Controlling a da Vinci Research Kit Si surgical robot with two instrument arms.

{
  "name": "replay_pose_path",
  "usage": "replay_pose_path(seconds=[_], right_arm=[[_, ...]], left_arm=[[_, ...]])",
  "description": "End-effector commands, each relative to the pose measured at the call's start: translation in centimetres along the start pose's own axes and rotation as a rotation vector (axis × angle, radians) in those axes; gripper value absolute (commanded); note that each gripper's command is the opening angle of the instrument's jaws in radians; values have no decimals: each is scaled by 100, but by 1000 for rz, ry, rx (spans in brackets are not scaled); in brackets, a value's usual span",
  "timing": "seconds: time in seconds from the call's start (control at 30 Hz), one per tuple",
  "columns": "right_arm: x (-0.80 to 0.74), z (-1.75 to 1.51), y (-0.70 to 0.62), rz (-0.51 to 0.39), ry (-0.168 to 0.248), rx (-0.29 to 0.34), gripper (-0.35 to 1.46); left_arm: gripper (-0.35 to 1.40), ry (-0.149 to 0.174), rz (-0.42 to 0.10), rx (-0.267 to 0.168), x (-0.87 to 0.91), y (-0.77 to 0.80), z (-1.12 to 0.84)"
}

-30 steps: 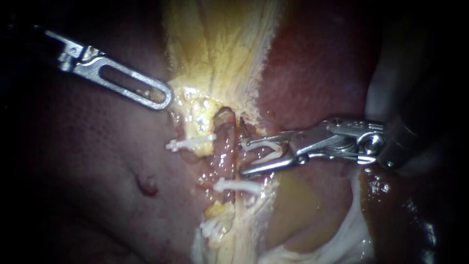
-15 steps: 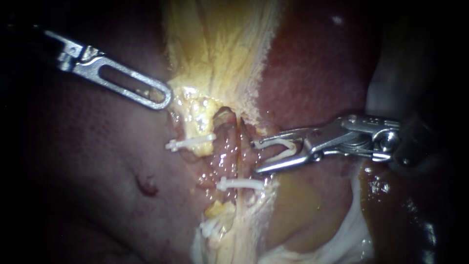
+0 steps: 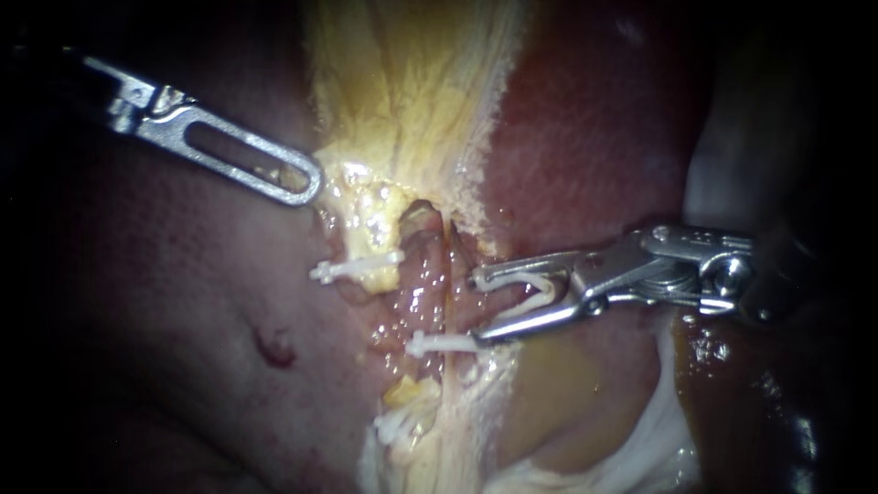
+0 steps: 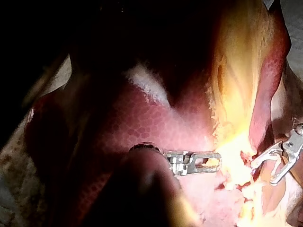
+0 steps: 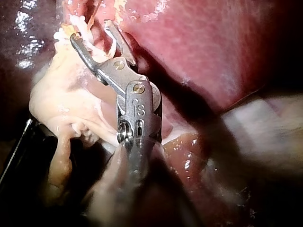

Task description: Clipping second clip right tube

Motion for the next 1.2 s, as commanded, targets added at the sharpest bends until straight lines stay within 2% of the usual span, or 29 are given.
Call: replay_pose_path(seconds=[0.03, 0.17, 0.33, 0.57, 0.77, 1.2], right_arm=[[1, 1, -3, 0, 0, 1, 44], [5, 1, -10, 1, 0, 3, 45], [6, 2, -12, 7, 4, -9, 49], [1, 4, -9, 29, 10, -30, 50], [-7, 9, -4, 42, -7, -40, 50], [-17, 37, 11, 70, -4, -56, 50]], left_arm=[[-35, 0, 0, 0, 0, 0, 0], [-35, 0, 0, 0, 0, 0, 0], [-35, 0, 0, 0, 0, 0, 0], [-35, 0, 0, 0, 0, 0, 0], [-35, 0, 0, 0, 0, 0, -1], [-35, 0, 0, 0, 0, 0, 0]])
